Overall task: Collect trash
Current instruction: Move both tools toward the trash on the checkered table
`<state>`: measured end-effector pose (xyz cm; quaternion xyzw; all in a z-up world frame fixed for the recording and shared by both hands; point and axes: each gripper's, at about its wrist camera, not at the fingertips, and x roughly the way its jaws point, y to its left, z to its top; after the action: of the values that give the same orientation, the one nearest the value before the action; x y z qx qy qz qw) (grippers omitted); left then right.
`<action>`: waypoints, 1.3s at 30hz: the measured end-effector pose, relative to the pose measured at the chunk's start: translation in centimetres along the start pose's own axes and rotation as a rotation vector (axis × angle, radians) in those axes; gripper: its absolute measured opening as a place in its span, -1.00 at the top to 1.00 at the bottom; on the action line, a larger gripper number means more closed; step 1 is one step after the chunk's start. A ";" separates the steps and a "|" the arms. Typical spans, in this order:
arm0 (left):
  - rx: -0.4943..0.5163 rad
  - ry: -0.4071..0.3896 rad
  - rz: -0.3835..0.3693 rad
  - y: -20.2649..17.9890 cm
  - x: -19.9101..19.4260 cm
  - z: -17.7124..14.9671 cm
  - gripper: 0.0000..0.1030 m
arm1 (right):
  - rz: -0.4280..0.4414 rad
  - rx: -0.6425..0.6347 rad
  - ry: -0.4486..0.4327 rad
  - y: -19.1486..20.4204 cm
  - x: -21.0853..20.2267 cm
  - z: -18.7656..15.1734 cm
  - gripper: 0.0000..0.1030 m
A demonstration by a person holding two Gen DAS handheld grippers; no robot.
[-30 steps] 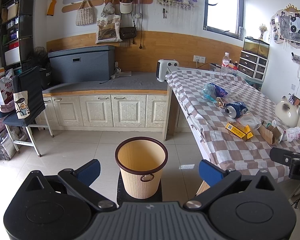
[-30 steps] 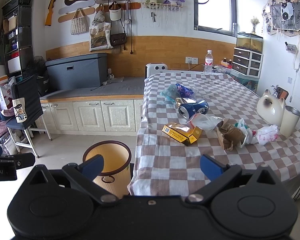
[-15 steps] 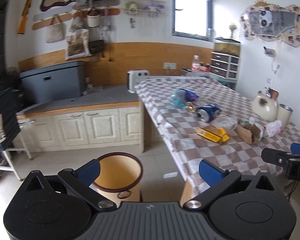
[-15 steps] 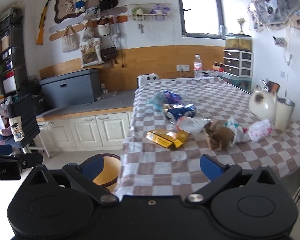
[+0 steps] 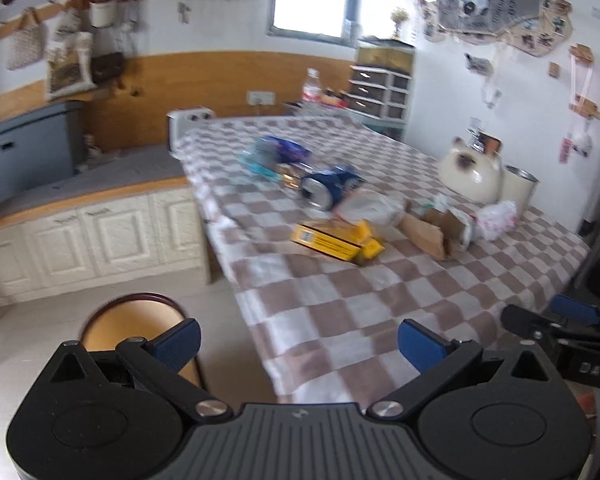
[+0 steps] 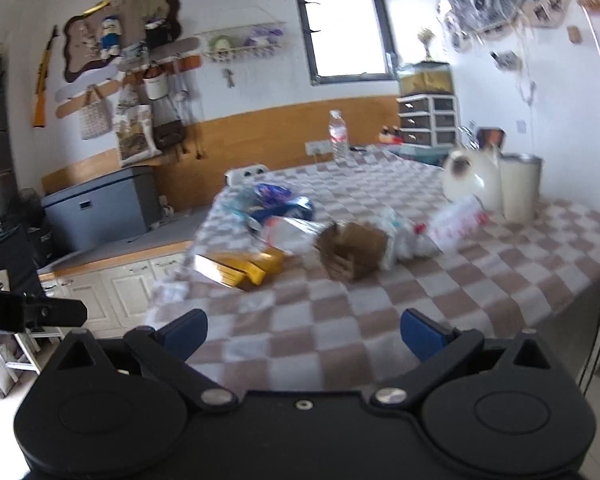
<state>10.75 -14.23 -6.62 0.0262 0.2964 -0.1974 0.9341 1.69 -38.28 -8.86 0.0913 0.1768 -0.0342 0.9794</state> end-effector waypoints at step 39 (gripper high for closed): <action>0.278 -0.048 -0.074 -3.3 15.4 6.7 -1.00 | -0.077 -0.380 0.076 -2.2 15.3 4.2 -0.27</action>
<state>24.60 -23.82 -9.54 0.1397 0.2445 -0.2714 0.9204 17.23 -41.83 -10.72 -0.1006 0.2201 -0.0340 0.9697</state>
